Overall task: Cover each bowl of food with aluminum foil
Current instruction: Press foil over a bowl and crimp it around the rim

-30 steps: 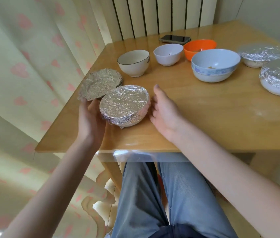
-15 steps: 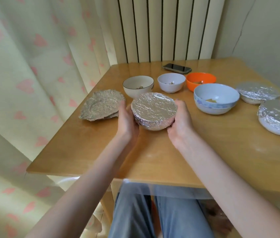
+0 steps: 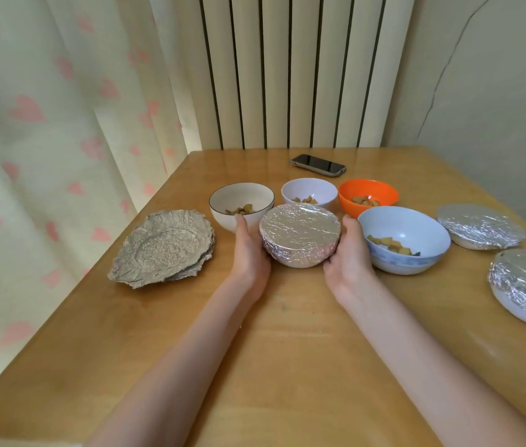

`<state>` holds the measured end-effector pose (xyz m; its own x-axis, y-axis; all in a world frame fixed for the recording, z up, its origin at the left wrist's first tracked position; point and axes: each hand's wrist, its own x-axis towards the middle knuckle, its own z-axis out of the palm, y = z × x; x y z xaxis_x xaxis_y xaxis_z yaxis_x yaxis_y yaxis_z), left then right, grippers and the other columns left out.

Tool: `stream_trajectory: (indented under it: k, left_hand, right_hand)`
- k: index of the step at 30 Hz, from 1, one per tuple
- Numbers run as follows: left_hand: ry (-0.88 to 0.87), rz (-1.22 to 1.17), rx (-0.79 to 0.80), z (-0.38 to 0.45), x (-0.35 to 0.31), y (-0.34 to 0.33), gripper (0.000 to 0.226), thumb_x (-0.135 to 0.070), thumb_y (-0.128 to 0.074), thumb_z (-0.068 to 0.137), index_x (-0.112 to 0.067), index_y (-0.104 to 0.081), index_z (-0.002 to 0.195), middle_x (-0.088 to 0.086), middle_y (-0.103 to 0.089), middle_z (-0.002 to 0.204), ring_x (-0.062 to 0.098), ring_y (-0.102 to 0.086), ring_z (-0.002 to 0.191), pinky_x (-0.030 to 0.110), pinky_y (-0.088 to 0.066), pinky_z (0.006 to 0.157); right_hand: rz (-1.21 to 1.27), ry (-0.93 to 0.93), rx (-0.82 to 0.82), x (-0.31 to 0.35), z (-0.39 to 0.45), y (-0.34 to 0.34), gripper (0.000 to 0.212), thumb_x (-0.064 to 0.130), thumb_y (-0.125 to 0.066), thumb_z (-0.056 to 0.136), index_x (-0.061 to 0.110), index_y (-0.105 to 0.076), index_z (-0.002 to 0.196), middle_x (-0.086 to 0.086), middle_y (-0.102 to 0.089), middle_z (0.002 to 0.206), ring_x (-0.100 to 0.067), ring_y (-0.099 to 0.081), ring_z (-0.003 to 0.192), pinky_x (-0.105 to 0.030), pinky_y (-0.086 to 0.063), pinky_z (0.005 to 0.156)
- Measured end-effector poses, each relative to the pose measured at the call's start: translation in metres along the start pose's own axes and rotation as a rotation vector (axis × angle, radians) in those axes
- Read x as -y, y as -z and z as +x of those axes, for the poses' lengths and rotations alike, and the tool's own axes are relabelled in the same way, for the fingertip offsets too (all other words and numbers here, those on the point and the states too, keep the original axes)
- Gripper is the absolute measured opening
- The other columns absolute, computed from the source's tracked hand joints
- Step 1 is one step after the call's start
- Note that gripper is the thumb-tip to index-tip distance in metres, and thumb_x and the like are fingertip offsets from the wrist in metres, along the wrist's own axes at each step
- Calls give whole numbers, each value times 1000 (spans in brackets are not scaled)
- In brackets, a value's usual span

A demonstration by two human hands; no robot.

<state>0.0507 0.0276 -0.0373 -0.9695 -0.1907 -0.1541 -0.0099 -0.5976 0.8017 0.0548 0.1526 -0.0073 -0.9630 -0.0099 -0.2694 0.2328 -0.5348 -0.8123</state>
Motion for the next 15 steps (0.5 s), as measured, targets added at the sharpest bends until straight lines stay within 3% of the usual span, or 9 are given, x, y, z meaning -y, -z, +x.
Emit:
stream_trajectory:
  k: [2,4,6,9,11,15]
  left_hand:
    - [-19,-11,-31,-4,-2,4,67,-54,-13,102,-9,-48,138,11,-47,148,20,-39,139,30,-25,116]
    - [-87,21,-89,-13,0,4,63,-49,-15,104,-8,-37,147,6,-41,152,15,-34,142,25,-24,113]
    - [-85,87,-102,-24,6,0,65,-53,-17,103,-14,-28,153,-2,-30,158,11,-23,147,29,-17,115]
    - [-119,211,-115,-40,24,-10,77,-63,-29,94,-11,-30,151,5,-34,157,20,-31,144,31,-28,108]
    - [-193,261,-119,-41,26,-12,74,-58,-29,96,-6,-32,148,11,-38,154,24,-35,142,25,-33,110]
    - [-37,133,62,-32,10,-4,66,-57,-15,100,-19,-36,150,-2,-40,154,13,-30,144,30,-15,121]
  right_hand:
    - [56,-22,-5,-1,-2,5,31,37,-35,100,19,-58,110,8,-64,95,-4,-58,89,-18,-44,71]
    - [95,-46,-14,-3,-4,8,38,38,-35,99,16,-52,125,5,-62,111,-7,-56,106,-18,-41,85]
    - [118,-62,-7,-5,-5,7,43,40,-34,99,15,-50,130,2,-58,126,-10,-52,119,-20,-38,92]
    - [143,-68,-13,-7,-8,4,44,39,-32,100,15,-50,132,1,-56,133,-10,-50,122,-19,-39,89]
    - [164,-75,-31,-7,-10,4,46,39,-32,100,14,-47,136,1,-52,138,-10,-47,127,-21,-37,98]
    - [186,-69,-72,-10,-17,3,48,38,-33,100,12,-42,139,0,-45,145,-11,-40,134,-25,-28,111]
